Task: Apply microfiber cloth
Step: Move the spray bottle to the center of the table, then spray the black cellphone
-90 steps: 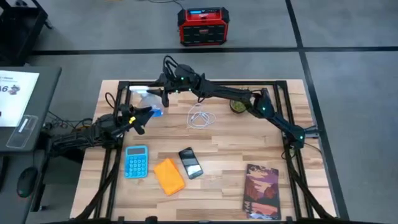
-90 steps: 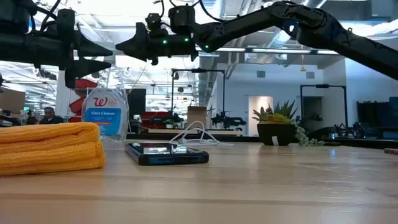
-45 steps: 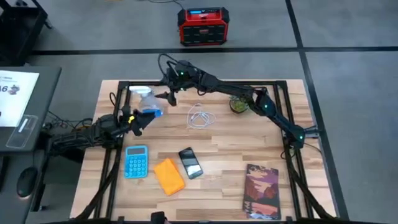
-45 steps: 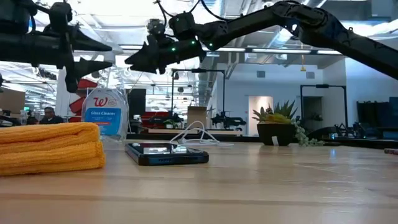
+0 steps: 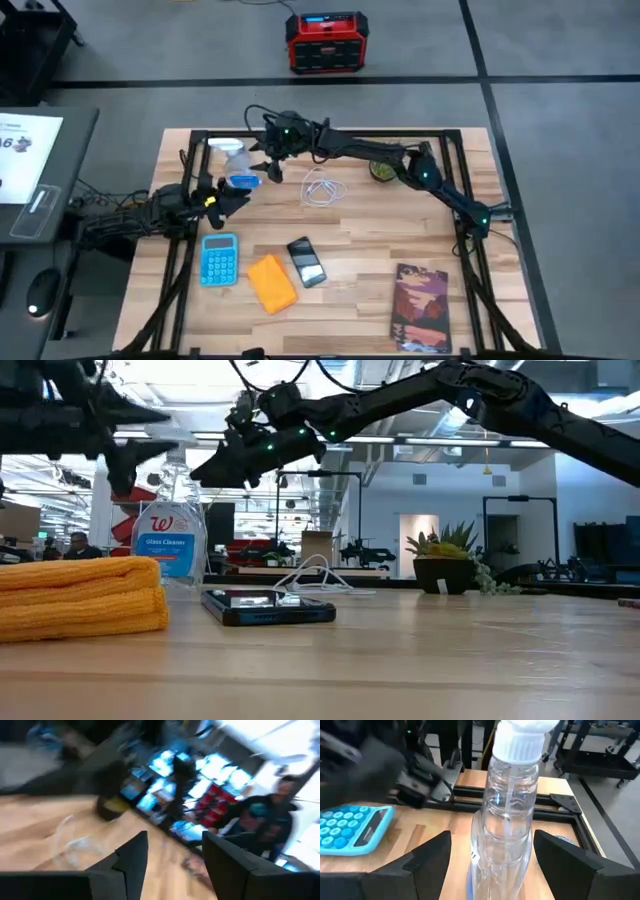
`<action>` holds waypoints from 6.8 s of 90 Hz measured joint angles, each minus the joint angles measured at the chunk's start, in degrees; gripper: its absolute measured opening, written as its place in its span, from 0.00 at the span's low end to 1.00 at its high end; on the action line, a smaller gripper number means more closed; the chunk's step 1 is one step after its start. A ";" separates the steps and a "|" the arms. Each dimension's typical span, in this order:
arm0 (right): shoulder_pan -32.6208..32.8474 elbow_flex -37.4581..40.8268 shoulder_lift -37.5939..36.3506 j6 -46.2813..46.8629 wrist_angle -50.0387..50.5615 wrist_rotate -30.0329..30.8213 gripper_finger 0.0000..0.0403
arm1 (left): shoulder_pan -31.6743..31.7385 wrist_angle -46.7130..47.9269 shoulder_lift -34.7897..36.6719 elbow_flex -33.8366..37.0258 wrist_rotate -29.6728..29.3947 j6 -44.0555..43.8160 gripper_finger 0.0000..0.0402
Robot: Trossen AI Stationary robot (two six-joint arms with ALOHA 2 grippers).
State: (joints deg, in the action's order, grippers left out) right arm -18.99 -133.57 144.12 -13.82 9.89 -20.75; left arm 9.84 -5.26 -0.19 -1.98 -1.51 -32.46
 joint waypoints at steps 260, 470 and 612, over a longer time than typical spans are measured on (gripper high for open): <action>3.85 -0.09 -16.30 -0.73 23.52 4.83 0.27 | -2.60 -14.58 -0.07 -0.20 7.19 -2.48 0.40; 65.49 85.92 -73.78 51.55 8.37 65.40 0.63 | -2.60 -7.10 -0.08 -0.11 2.05 -1.50 0.40; 64.84 77.08 -72.89 43.25 11.15 57.02 0.63 | -6.50 -2.61 -0.27 0.08 0.62 -1.18 0.40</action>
State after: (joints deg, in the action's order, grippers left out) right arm 45.85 -56.49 71.23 29.42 21.04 36.26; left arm 3.34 -7.87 -0.46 -1.90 -0.89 -33.64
